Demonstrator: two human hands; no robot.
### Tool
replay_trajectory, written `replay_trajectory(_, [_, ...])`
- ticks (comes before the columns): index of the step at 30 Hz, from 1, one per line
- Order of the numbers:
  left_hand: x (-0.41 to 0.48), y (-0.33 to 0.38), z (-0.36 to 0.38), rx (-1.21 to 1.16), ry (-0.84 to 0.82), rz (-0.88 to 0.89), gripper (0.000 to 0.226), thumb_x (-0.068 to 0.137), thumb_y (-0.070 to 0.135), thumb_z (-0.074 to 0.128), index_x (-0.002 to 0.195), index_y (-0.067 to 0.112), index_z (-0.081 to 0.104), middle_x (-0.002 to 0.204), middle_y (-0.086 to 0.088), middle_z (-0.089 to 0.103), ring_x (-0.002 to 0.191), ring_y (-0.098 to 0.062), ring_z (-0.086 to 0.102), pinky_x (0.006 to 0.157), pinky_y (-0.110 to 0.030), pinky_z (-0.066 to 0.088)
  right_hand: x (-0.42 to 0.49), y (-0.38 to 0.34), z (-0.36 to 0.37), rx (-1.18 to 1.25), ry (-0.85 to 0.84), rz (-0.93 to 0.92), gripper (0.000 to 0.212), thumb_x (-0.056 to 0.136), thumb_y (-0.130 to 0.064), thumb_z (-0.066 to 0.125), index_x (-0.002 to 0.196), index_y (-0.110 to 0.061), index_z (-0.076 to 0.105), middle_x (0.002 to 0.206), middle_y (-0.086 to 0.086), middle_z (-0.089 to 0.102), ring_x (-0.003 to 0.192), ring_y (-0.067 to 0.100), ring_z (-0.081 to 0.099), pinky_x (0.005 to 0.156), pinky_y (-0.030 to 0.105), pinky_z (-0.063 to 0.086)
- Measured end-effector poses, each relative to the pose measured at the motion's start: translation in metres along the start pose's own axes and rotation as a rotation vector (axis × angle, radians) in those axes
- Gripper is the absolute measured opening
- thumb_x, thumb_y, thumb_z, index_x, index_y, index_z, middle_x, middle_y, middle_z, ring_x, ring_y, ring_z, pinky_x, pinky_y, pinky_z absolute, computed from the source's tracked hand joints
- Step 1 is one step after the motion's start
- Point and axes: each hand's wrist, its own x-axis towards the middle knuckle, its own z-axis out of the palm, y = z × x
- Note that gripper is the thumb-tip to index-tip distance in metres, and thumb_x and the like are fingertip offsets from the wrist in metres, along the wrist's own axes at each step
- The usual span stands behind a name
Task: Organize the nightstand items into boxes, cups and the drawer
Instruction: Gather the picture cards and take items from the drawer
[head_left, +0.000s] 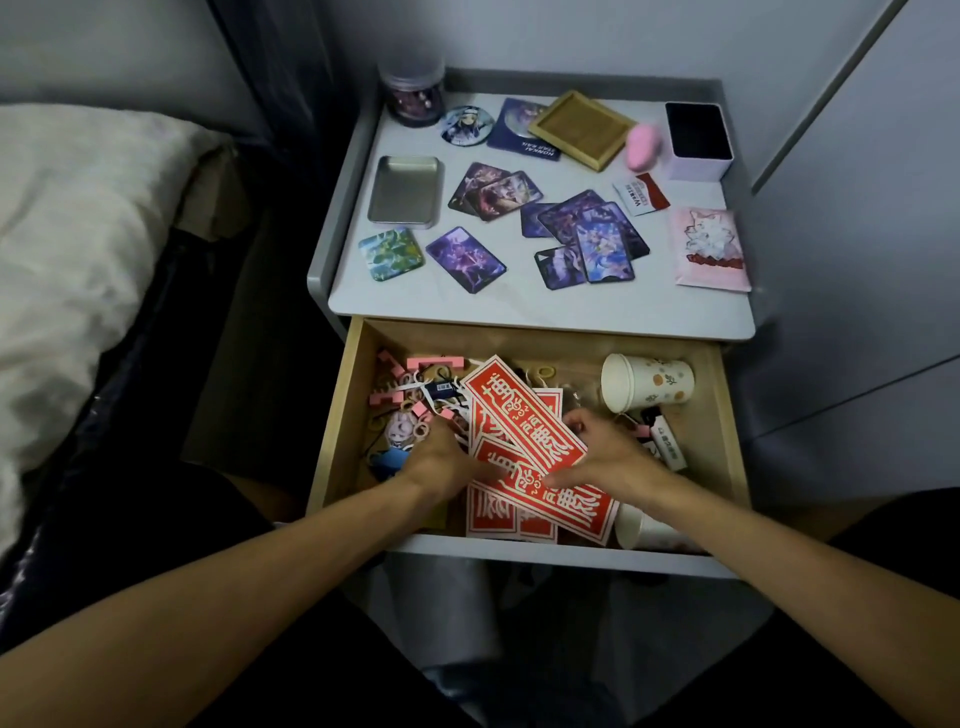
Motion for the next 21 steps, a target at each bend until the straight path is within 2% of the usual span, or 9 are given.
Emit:
replay_trajectory(2, [0.000, 0.001, 0.000, -0.023, -0.013, -0.009, 0.069, 0.074, 0.016, 0.085, 0.129, 0.018, 0.043, 0.127, -0.005, 0.063, 0.113, -0.026, 0.065, 0.095, -0.044, 0.055, 0.001, -0.004, 0.004, -0.113, 0.039, -0.023, 0.081, 0.067, -0.021, 0.090, 0.131, -0.028, 0.041, 0.118, -0.005, 0.062, 0.104, 0.015, 0.066, 0.092, 0.042, 0.056])
replay_trajectory(5, [-0.002, 0.002, -0.001, -0.040, -0.049, 0.011, 0.056, 0.078, 0.011, 0.081, 0.125, 0.016, 0.051, 0.115, -0.001, 0.065, 0.102, -0.021, 0.066, 0.085, -0.035, 0.056, 0.004, -0.009, 0.008, -0.113, 0.024, -0.008, 0.084, 0.067, -0.018, 0.089, 0.135, -0.027, 0.041, 0.119, -0.004, 0.063, 0.106, 0.016, 0.065, 0.094, 0.044, 0.054])
replay_trajectory(7, [-0.005, 0.004, -0.002, -0.088, -0.085, 0.019, 0.040, 0.083, 0.008, 0.076, 0.119, 0.012, 0.058, 0.111, 0.002, 0.068, 0.097, -0.017, 0.067, 0.086, -0.033, 0.055, 0.001, -0.011, 0.006, -0.019, -0.027, -0.020, 0.064, 0.072, -0.014, 0.086, 0.125, -0.025, 0.052, 0.113, -0.003, 0.069, 0.102, 0.014, 0.068, 0.095, 0.043, 0.054])
replay_trajectory(9, [-0.009, 0.006, -0.005, -0.181, -0.106, 0.019, 0.031, 0.087, 0.010, 0.073, 0.116, 0.011, 0.063, 0.114, -0.003, 0.072, 0.100, -0.019, 0.070, 0.085, -0.035, 0.057, -0.003, -0.014, 0.001, 0.087, -0.068, -0.044, 0.043, 0.078, -0.014, 0.082, 0.115, -0.024, 0.061, 0.107, -0.003, 0.073, 0.097, 0.012, 0.071, 0.095, 0.042, 0.055])
replay_trajectory(12, [-0.016, 0.007, -0.014, -0.331, -0.130, 0.026, 0.026, 0.089, 0.018, 0.071, 0.114, 0.013, 0.066, 0.106, -0.003, 0.075, 0.091, -0.016, 0.073, 0.067, -0.027, 0.052, -0.012, -0.018, -0.007, 0.210, -0.091, -0.076, 0.037, 0.082, -0.017, 0.079, 0.115, -0.022, 0.064, 0.105, -0.003, 0.075, 0.094, 0.012, 0.073, 0.092, 0.041, 0.056])
replay_trajectory(14, [-0.024, 0.005, -0.020, -0.427, -0.174, 0.038, 0.028, 0.090, 0.023, 0.071, 0.115, 0.012, 0.067, 0.102, -0.003, 0.077, 0.090, -0.017, 0.074, 0.071, -0.030, 0.052, -0.019, -0.019, -0.008, 0.262, -0.101, -0.100, 0.038, 0.082, -0.021, 0.079, 0.117, -0.021, 0.064, 0.105, -0.003, 0.075, 0.094, 0.014, 0.073, 0.089, 0.038, 0.057])
replay_trajectory(18, [-0.032, -0.002, -0.025, -0.510, -0.206, 0.069, 0.031, 0.090, 0.026, 0.071, 0.116, 0.012, 0.068, 0.104, -0.006, 0.076, 0.095, -0.021, 0.074, 0.092, -0.042, 0.053, -0.030, -0.020, -0.004, 0.324, -0.128, -0.113, 0.039, 0.082, -0.022, 0.079, 0.118, -0.021, 0.064, 0.105, -0.003, 0.075, 0.095, 0.015, 0.073, 0.086, 0.036, 0.057])
replay_trajectory(21, [-0.035, -0.003, -0.026, -0.531, -0.246, 0.068, 0.034, 0.090, 0.026, 0.071, 0.119, 0.011, 0.067, 0.108, -0.008, 0.075, 0.099, -0.023, 0.073, 0.090, -0.041, 0.054, -0.031, -0.021, 0.000, 0.345, -0.128, -0.079, 0.041, 0.081, -0.023, 0.080, 0.119, -0.021, 0.064, 0.105, -0.002, 0.075, 0.095, 0.016, 0.073, 0.091, 0.042, 0.056])
